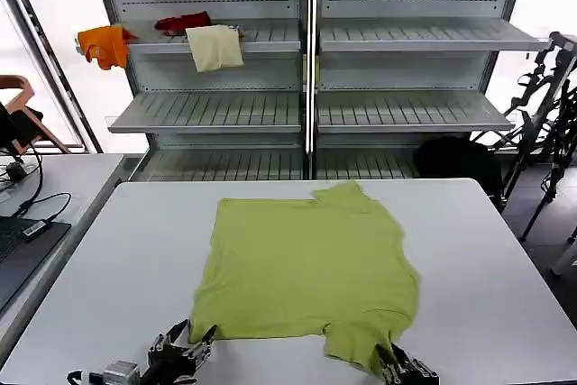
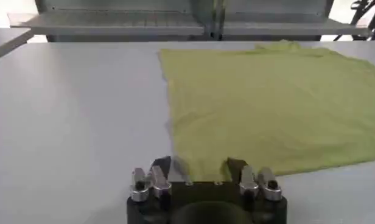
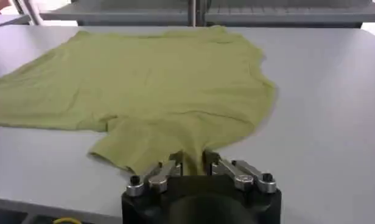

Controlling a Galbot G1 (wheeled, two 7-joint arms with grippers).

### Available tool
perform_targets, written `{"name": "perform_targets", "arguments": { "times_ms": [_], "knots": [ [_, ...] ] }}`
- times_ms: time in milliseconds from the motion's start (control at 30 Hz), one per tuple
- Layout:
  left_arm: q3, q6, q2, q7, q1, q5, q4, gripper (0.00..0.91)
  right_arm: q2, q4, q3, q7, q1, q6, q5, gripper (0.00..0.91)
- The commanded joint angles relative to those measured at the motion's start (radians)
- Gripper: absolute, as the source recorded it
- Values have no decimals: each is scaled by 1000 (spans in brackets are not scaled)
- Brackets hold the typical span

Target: Fold and organize the clothes.

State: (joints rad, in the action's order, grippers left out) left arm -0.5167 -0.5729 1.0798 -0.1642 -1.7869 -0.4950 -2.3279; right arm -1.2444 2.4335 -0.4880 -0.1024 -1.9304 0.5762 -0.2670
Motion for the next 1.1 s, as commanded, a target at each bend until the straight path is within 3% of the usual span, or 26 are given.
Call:
{"name": "perform_targets", "arguments": {
  "times_ms": [33,467,667,867,1100],
  "knots": [
    [5,-4,1,0,-6,10,8,0,4,-12,16,3,-1,4,15,0],
    [8,-2,4,27,33,-2,11,0,-13,39,-27,-13,22,3,-19,0],
    [-21,40,19,41,79,-38,6,0,-20,53,-49,-19,37,3,-55,0],
    [-72,23,56,66,178,-119,-5,0,-45,51,-85,-21,129,5,-76,0],
    [-74,-4,116,103,280,-121,63,0,-89,-16,-88,4,265,5,-35,0]
  ]
}}
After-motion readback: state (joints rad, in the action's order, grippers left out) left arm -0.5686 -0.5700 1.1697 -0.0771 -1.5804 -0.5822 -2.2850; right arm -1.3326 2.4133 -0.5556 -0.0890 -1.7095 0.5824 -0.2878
